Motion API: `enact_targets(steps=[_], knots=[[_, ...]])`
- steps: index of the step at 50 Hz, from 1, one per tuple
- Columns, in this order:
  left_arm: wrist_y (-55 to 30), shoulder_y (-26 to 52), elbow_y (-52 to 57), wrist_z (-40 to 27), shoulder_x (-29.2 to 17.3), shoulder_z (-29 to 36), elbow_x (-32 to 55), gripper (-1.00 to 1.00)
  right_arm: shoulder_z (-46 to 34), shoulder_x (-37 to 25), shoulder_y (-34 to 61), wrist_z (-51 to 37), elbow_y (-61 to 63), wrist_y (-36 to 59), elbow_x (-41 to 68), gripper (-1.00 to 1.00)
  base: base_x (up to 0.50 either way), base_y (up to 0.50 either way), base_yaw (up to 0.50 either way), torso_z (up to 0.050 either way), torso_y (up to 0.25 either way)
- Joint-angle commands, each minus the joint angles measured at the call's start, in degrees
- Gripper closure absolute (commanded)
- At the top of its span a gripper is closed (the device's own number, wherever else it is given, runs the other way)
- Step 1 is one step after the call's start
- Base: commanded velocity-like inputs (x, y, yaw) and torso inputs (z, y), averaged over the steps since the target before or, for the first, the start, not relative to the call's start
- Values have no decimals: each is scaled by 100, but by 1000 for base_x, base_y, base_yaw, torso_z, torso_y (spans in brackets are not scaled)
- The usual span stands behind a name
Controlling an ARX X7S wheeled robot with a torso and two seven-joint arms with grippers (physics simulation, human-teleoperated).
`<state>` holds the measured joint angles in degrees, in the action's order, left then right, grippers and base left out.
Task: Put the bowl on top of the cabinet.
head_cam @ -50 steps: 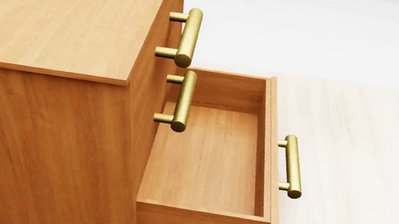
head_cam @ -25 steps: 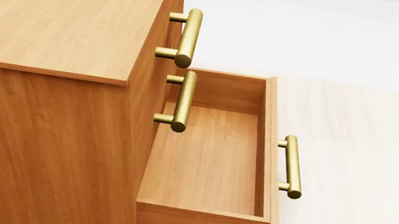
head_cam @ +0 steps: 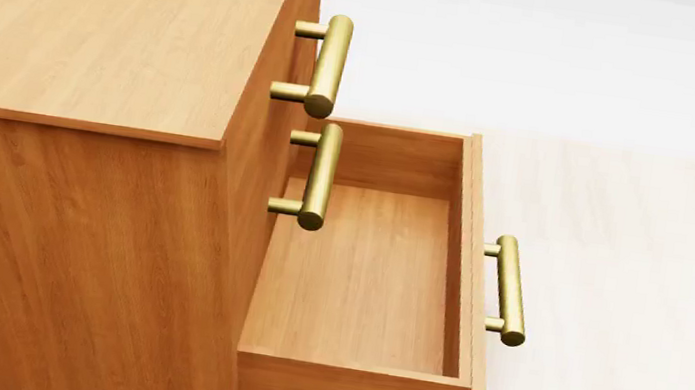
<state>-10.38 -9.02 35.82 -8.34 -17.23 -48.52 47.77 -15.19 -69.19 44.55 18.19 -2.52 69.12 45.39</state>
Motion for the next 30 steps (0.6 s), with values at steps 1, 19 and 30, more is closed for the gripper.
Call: enact_targets(steps=[1, 19, 30], knots=[[20, -6, -16, 13, -1, 13, 4, -100, -1333, 155, 2319, 1068, 247, 413, -1028, 100, 0, 0, 0, 0, 0], [37, -21, -17, -11, -12, -14, 45, -100, -3350, 1331, 4511, 2543, -224, 127, -2399, 100, 0, 0, 0, 0, 0], [39, -23, -5, -34, -21, -14, 64, -100, -4231, 2085, 5272, 3224, -688, -431, -2901, 100, 0, 0, 0, 0, 0]])
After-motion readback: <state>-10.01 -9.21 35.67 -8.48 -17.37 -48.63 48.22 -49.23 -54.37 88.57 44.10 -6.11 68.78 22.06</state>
